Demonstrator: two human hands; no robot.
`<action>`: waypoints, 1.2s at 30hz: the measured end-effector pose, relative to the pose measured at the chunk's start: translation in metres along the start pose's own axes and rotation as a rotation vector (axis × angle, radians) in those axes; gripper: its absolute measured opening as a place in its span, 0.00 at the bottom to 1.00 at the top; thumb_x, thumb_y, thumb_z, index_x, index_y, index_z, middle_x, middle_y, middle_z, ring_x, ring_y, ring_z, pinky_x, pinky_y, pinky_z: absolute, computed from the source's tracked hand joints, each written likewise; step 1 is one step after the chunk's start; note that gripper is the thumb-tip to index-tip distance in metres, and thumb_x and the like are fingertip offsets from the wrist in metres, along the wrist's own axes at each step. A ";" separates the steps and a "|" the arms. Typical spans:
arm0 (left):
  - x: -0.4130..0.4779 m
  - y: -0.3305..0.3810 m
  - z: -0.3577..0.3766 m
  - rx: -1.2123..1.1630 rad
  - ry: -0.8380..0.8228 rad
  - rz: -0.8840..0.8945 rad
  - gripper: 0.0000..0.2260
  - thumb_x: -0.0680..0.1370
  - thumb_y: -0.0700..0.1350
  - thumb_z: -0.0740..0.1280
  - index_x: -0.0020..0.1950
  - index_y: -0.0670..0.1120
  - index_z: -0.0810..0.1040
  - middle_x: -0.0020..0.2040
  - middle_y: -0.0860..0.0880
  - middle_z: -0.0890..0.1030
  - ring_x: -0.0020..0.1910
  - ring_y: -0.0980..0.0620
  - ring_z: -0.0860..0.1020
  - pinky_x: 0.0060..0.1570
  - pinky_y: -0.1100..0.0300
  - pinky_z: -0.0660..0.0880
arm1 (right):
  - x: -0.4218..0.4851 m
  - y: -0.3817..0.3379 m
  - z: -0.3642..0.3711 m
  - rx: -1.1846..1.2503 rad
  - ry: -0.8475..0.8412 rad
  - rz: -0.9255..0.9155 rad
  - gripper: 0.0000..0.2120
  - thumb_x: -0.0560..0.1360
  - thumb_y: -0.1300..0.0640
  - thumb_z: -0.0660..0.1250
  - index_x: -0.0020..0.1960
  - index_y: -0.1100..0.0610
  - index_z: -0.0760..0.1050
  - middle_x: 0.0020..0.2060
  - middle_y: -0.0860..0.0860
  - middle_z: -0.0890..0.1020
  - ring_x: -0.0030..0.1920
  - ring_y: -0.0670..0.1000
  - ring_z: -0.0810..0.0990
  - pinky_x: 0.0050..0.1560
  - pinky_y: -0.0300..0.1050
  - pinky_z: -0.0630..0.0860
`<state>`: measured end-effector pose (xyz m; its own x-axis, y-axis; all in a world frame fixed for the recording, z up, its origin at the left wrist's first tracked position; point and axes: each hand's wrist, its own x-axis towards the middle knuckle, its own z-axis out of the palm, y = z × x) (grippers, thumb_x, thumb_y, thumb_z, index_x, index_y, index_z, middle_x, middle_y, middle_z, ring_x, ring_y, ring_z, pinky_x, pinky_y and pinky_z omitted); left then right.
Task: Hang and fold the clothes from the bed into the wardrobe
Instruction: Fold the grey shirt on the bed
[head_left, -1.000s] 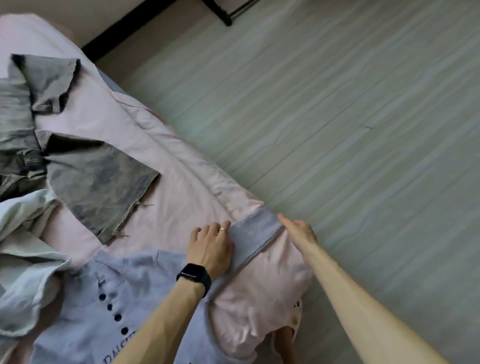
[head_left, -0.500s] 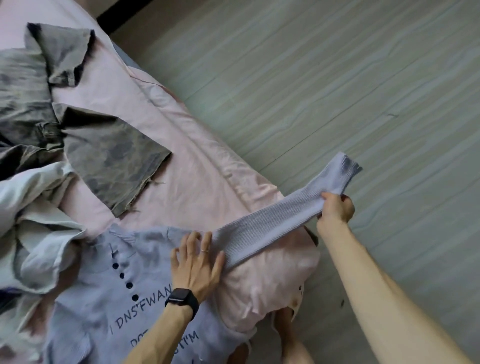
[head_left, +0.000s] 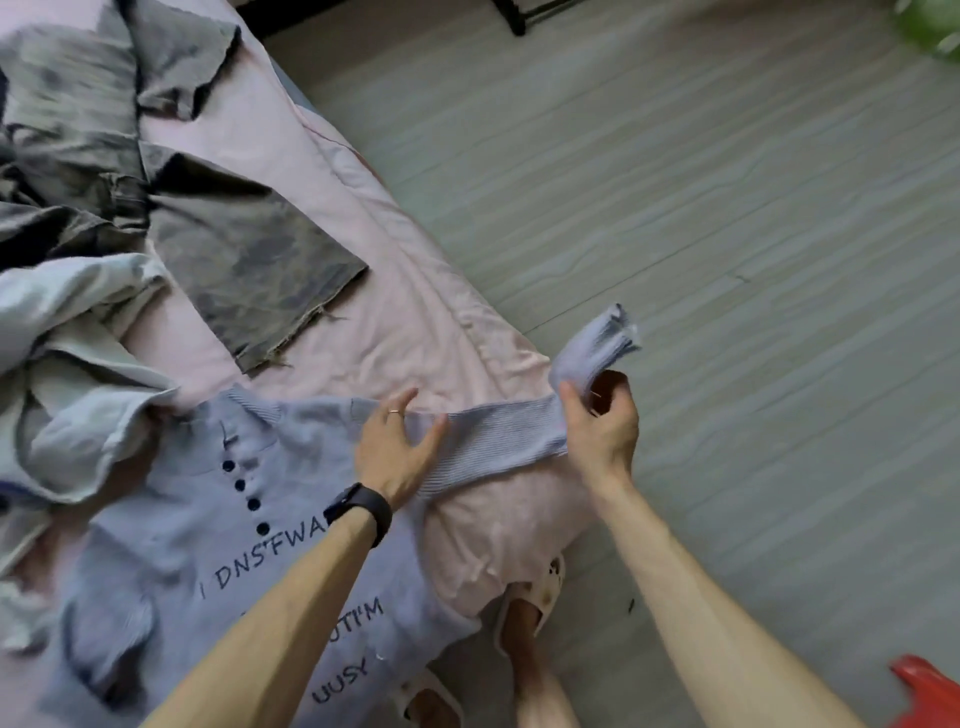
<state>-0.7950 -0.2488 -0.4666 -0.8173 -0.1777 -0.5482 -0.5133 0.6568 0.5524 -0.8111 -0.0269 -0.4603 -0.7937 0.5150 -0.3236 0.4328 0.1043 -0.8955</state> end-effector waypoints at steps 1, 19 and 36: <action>-0.014 0.004 -0.018 -0.231 -0.026 -0.044 0.33 0.73 0.72 0.63 0.68 0.51 0.75 0.68 0.51 0.77 0.70 0.47 0.72 0.60 0.57 0.70 | -0.024 -0.007 0.010 -0.056 -0.081 -0.091 0.08 0.74 0.58 0.74 0.46 0.50 0.74 0.40 0.44 0.82 0.40 0.39 0.79 0.42 0.31 0.73; -0.149 -0.307 -0.174 -0.357 0.358 -0.535 0.10 0.79 0.45 0.68 0.57 0.40 0.79 0.52 0.40 0.82 0.58 0.38 0.79 0.59 0.49 0.73 | -0.255 0.074 0.114 -1.306 -0.654 -0.530 0.42 0.76 0.44 0.64 0.82 0.47 0.44 0.81 0.51 0.38 0.80 0.55 0.40 0.77 0.59 0.51; -0.146 -0.339 -0.069 0.445 0.078 0.017 0.29 0.81 0.66 0.46 0.75 0.68 0.30 0.76 0.56 0.24 0.75 0.44 0.25 0.70 0.38 0.26 | -0.237 0.085 0.171 -1.466 -0.761 -0.535 0.33 0.74 0.22 0.43 0.71 0.26 0.28 0.75 0.45 0.24 0.77 0.57 0.26 0.69 0.78 0.40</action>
<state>-0.5199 -0.4957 -0.5304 -0.8508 -0.2079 -0.4827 -0.3510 0.9083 0.2274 -0.6589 -0.2857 -0.5119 -0.7874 -0.2697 -0.5544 -0.2693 0.9594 -0.0841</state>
